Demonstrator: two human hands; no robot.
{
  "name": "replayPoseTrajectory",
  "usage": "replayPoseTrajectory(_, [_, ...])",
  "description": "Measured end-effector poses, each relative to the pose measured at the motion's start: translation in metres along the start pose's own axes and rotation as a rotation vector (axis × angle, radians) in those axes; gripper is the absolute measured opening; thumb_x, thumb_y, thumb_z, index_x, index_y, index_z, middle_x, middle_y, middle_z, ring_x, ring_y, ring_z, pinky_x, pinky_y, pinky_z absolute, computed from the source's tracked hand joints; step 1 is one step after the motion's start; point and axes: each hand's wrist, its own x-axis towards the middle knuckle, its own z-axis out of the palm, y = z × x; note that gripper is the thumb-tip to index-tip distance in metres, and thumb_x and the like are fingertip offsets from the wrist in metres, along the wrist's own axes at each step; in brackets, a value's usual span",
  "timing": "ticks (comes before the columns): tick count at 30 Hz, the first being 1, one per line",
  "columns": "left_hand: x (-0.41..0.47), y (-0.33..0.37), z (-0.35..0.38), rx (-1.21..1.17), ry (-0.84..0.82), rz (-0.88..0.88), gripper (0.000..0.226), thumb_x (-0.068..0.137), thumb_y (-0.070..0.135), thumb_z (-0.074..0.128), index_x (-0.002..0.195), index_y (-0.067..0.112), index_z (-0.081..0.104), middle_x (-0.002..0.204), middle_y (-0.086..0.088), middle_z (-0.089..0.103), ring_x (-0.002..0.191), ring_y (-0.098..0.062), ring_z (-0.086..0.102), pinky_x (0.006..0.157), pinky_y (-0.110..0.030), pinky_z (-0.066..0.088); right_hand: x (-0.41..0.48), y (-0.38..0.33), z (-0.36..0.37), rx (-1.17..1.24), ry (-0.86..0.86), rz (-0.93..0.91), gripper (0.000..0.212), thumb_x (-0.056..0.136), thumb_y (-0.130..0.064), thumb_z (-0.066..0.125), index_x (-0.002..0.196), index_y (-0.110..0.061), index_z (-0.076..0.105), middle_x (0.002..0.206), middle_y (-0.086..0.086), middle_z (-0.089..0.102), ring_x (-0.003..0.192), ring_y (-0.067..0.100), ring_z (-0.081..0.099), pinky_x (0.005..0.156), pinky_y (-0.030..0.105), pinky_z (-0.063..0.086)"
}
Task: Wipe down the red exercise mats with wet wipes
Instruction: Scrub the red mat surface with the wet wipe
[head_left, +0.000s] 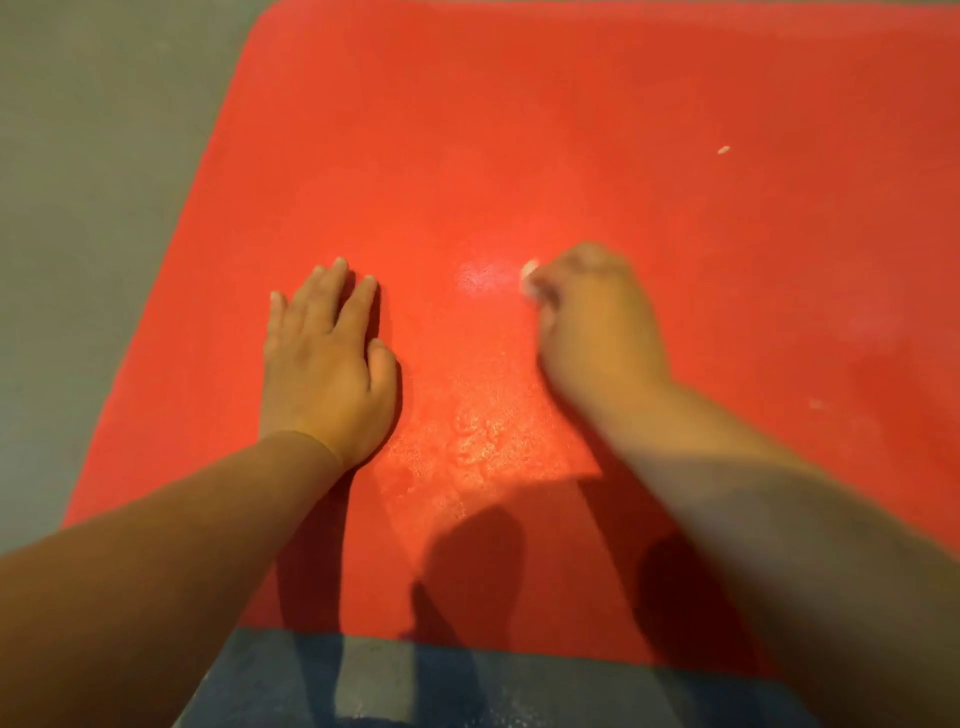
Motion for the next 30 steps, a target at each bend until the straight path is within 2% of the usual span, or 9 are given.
replayPoseTrajectory(2, [0.0, -0.001, 0.001, 0.002, 0.047, -0.063, 0.061, 0.083, 0.025, 0.035, 0.142, 0.009, 0.043, 0.153, -0.013, 0.03, 0.143, -0.028, 0.021, 0.118, -0.044, -0.001, -0.038, -0.035, 0.01, 0.15, -0.181, -0.265, 0.024, 0.092, -0.012, 0.051, 0.106, -0.018, 0.069, 0.11, 0.003, 0.06, 0.103, 0.02, 0.052, 0.087, 0.02, 0.033])
replayPoseTrajectory(5, [0.002, -0.002, 0.003, -0.024, 0.038, -0.128, 0.062, 0.085, 0.026, 0.031, 0.144, 0.01, 0.039, 0.155, -0.01, 0.028, 0.145, -0.024, 0.019, 0.12, -0.042, 0.003, -0.038, -0.038, 0.004, 0.165, -0.329, -0.504, 0.025, 0.095, -0.018, 0.048, 0.109, -0.017, 0.069, 0.109, 0.004, 0.06, 0.105, 0.023, 0.05, 0.09, 0.034, 0.042])
replayPoseTrajectory(9, [0.002, -0.002, 0.002, -0.022, 0.017, -0.157, 0.063, 0.085, 0.025, 0.03, 0.146, 0.012, 0.035, 0.156, -0.005, 0.028, 0.146, -0.019, 0.017, 0.12, -0.037, 0.002, 0.05, 0.012, -0.002, -0.016, -0.05, -0.178, 0.025, 0.093, -0.014, 0.05, 0.108, -0.014, 0.07, 0.105, 0.01, 0.059, 0.103, 0.029, 0.052, 0.088, 0.034, 0.04])
replayPoseTrajectory(11, [0.004, 0.001, 0.0, -0.005, -0.008, -0.164, 0.064, 0.085, 0.026, 0.031, 0.147, 0.013, 0.034, 0.156, -0.004, 0.026, 0.145, -0.018, 0.017, 0.12, -0.036, 0.004, 0.057, 0.006, 0.007, -0.055, -0.004, -0.199, 0.025, 0.09, -0.008, 0.049, 0.108, -0.01, 0.067, 0.106, 0.011, 0.058, 0.105, 0.03, 0.05, 0.087, 0.034, 0.037])
replayPoseTrajectory(17, [0.003, 0.007, -0.008, 0.028, -0.063, -0.188, 0.061, 0.083, 0.022, 0.037, 0.143, 0.007, 0.04, 0.153, -0.01, 0.031, 0.143, -0.025, 0.025, 0.118, -0.045, 0.014, -0.003, -0.028, -0.001, 0.158, -0.403, -0.816, 0.025, 0.097, -0.014, 0.046, 0.1, -0.005, 0.069, 0.096, 0.012, 0.062, 0.094, 0.031, 0.056, 0.084, 0.041, 0.045])
replayPoseTrajectory(19, [0.006, 0.007, -0.008, 0.039, -0.073, -0.178, 0.061, 0.083, 0.021, 0.038, 0.142, 0.006, 0.041, 0.153, -0.011, 0.032, 0.142, -0.027, 0.025, 0.118, -0.046, 0.016, 0.043, -0.013, -0.004, 0.086, -0.429, -0.713, 0.028, 0.097, -0.024, 0.046, 0.11, -0.011, 0.068, 0.108, 0.011, 0.059, 0.108, 0.029, 0.05, 0.091, 0.034, 0.038])
replayPoseTrajectory(23, [0.01, 0.005, -0.005, 0.039, -0.043, -0.165, 0.061, 0.082, 0.022, 0.039, 0.141, 0.005, 0.043, 0.152, -0.012, 0.034, 0.141, -0.029, 0.027, 0.118, -0.046, 0.015, 0.097, 0.02, -0.012, -0.026, -0.043, -0.15, 0.025, 0.095, -0.021, 0.05, 0.105, -0.01, 0.07, 0.101, 0.014, 0.058, 0.1, 0.031, 0.053, 0.084, 0.035, 0.039])
replayPoseTrajectory(26, [0.006, 0.001, -0.003, 0.029, -0.028, -0.15, 0.061, 0.081, 0.023, 0.038, 0.14, 0.006, 0.044, 0.15, -0.013, 0.036, 0.14, -0.03, 0.029, 0.118, -0.046, 0.016, 0.037, -0.015, 0.004, 0.09, -0.129, -0.25, 0.026, 0.092, -0.011, 0.051, 0.11, -0.014, 0.069, 0.105, 0.011, 0.062, 0.102, 0.03, 0.054, 0.088, 0.033, 0.041])
replayPoseTrajectory(30, [0.007, -0.002, 0.0, 0.02, -0.051, -0.143, 0.064, 0.082, 0.027, 0.032, 0.143, 0.007, 0.04, 0.153, -0.012, 0.031, 0.143, -0.027, 0.024, 0.118, -0.044, 0.013, -0.025, -0.038, 0.007, 0.211, -0.314, -0.592, 0.024, 0.081, -0.007, 0.059, 0.1, -0.013, 0.073, 0.098, 0.007, 0.068, 0.092, 0.028, 0.06, 0.083, 0.03, 0.042])
